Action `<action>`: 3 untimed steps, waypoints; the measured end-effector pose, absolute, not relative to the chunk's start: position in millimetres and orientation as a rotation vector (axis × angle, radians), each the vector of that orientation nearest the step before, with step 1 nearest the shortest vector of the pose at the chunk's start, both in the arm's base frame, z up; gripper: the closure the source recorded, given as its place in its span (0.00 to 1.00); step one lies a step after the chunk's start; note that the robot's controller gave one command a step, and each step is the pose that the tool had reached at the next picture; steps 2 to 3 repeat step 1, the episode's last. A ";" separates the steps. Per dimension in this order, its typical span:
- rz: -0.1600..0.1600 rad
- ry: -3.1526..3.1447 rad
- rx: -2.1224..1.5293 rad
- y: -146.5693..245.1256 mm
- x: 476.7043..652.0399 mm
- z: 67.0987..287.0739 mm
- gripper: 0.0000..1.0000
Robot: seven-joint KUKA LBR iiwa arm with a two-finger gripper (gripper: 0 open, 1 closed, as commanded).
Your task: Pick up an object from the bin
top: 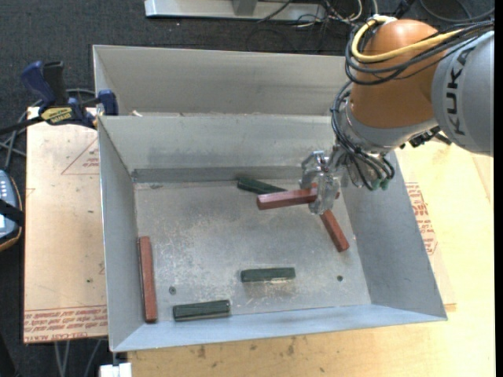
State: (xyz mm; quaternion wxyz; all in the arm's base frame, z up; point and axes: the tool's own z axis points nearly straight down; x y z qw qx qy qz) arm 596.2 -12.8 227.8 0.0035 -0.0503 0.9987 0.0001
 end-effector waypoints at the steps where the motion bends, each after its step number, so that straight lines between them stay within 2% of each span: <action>1: 0.001 3.133 -0.158 -12.7 595.6 226.6 1.00; 3: 0.001 3.133 -0.158 -12.7 595.6 226.6 1.00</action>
Offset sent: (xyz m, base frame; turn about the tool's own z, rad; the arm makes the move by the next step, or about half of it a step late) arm -0.0669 0.0246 0.0170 0.0116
